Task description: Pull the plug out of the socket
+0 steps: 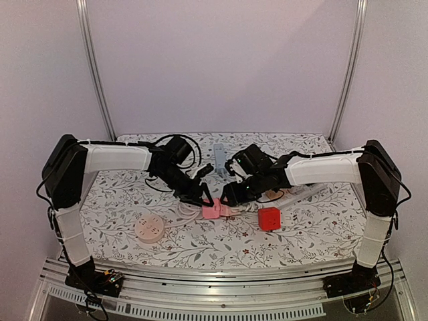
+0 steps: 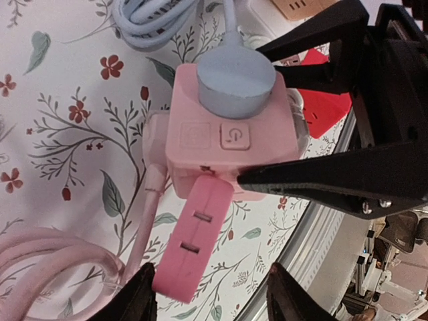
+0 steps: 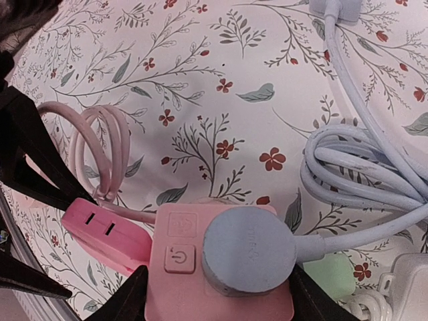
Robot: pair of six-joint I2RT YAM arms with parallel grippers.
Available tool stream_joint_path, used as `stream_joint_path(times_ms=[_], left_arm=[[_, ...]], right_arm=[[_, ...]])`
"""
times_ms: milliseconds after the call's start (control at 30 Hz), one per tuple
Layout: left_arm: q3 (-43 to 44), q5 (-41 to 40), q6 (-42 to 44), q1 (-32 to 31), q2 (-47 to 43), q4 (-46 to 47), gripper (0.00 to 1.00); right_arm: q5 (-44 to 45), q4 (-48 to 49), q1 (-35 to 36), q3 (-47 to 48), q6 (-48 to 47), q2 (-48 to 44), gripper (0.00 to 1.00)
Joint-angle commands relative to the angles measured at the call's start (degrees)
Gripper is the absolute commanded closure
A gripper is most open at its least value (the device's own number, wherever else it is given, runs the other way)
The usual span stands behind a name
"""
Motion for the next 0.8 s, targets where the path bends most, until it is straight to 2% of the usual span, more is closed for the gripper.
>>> stream_joint_path(times_ms=[0,767], left_arm=[[-0.6,1.8,1.1,-1.1,-1.9,1.7,0.46],[-0.1,0.9,-2.1,-1.3,3.8,1.8,0.56]], right_arm=[[0.0,3.5,0.1,-0.1,2.2,-1.5,0.6],[-1.8,5.3,1.3,1.0,3.5,-1.0,0.6]])
